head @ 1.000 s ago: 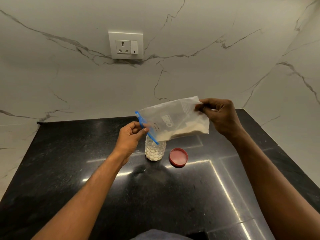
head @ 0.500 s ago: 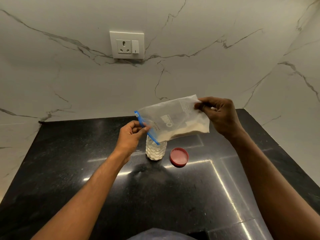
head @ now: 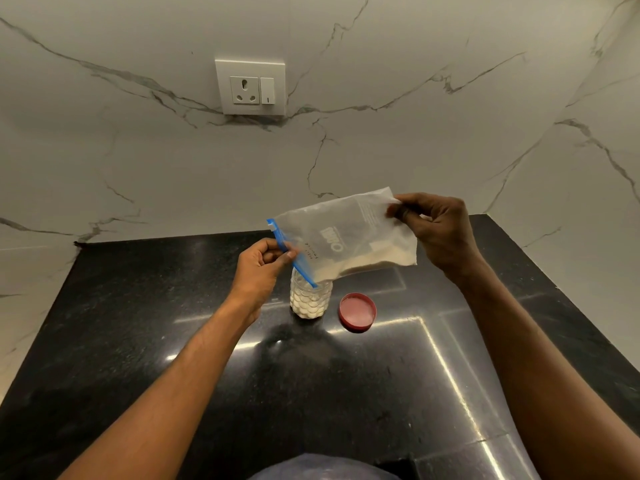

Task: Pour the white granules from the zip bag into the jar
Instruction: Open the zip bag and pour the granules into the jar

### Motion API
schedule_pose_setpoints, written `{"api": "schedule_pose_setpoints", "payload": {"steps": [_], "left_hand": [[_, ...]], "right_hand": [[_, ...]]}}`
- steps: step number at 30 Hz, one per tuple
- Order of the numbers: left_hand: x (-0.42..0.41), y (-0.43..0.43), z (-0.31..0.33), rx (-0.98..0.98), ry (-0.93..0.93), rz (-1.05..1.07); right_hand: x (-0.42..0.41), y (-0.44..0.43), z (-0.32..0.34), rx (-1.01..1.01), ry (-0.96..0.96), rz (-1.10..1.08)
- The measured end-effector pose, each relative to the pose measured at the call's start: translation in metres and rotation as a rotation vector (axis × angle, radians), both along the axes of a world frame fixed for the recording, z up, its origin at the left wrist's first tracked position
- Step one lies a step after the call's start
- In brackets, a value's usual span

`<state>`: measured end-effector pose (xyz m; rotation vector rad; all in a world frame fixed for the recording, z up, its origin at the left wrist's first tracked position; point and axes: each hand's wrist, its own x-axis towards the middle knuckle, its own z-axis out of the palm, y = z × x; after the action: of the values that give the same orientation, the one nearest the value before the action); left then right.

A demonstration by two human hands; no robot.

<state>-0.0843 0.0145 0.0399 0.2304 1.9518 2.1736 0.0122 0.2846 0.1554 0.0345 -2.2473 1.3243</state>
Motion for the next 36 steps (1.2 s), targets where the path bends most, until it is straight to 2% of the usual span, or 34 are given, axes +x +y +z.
{"api": "schedule_pose_setpoints", "payload": {"steps": [18, 36], "left_hand": [[0.002, 0.004, 0.000, -0.013, -0.017, 0.004], [0.005, 0.003, 0.001, 0.005, -0.071, 0.014]], "right_hand": [[0.004, -0.012, -0.010, -0.012, 0.035, -0.087], [-0.005, -0.012, -0.003, 0.036, 0.056, -0.072]]}}
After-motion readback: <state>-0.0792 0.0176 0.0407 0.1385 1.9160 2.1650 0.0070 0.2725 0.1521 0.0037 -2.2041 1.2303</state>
